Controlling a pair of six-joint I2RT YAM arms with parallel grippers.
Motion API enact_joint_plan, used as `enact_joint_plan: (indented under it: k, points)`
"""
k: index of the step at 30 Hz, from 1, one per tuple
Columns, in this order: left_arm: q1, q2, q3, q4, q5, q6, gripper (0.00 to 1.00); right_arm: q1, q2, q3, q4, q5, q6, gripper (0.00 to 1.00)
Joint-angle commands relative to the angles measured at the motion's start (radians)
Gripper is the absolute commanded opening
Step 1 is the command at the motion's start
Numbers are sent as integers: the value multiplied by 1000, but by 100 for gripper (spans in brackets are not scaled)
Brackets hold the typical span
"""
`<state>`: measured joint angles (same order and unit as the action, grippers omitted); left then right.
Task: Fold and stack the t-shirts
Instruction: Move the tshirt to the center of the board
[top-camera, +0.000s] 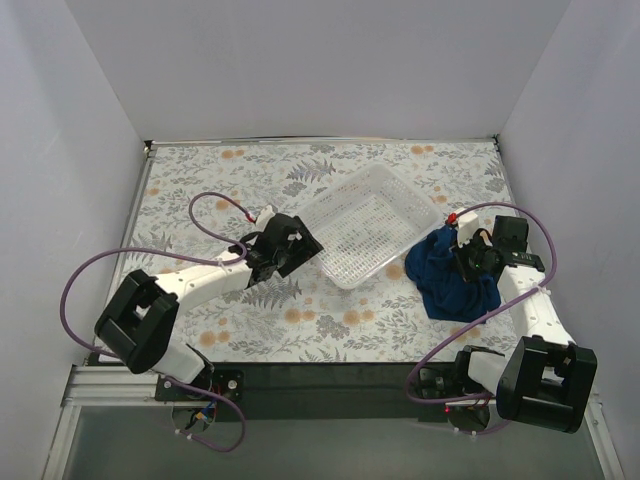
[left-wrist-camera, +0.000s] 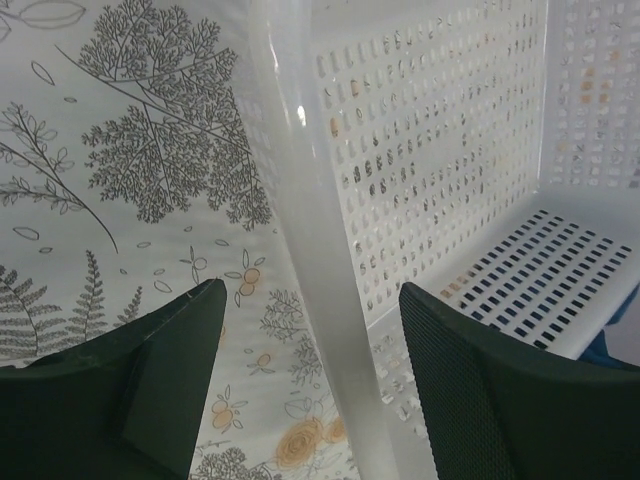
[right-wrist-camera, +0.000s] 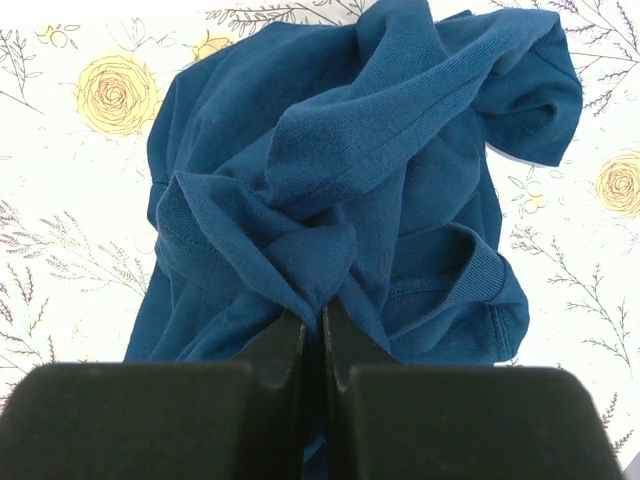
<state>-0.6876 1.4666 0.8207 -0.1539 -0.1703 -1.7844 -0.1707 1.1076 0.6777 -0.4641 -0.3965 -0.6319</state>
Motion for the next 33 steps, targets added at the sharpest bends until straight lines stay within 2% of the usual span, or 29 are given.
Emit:
enact_joint_plan:
  k: [1, 2, 4, 6, 7, 9, 12, 14, 16, 20, 25, 31, 33]
  points:
    - [-15, 44, 72, -36, -133, -67, 63, -6, -17, 5, 31, -28, 8, 8]
    - [-16, 64, 86, -42, -139, -69, 62, -4, -17, 5, 31, -28, 8, 8]
    - [-24, 116, 132, -59, -152, -67, 52, -4, -22, 3, 30, -30, 6, 15]
    - [-29, 129, 144, -64, -169, -66, 36, -6, -23, 2, 30, -31, 3, 24]
    - [-29, 132, 146, -64, -178, -61, 18, -4, -25, 2, 30, -30, 1, 29]
    - [-29, 118, 146, -81, -222, -55, 0, -4, -29, 2, 28, -30, 1, 36]
    - [-9, 51, 130, -134, -310, -44, 0, -6, -41, -1, 30, -30, 0, 42]
    - [52, -47, 92, -163, -333, -43, 0, -6, -48, -3, 30, -31, 0, 48]
    - [164, -107, 42, -185, -310, -40, 0, -6, -55, -3, 30, -34, 0, 49]
    - [521, -258, -47, -196, -230, 12, 0, -4, -69, -4, 30, -44, 0, 54]
    - [954, -200, -26, -193, -118, 49, 0, -6, -87, -10, 28, -56, -3, 57]
    - [1076, -14, 75, -200, -74, 51, 0, -7, -101, -20, 27, -68, -14, 60]
    - [1085, 12, 96, -207, -69, 57, 11, -6, -104, -24, 30, -73, -23, 61]
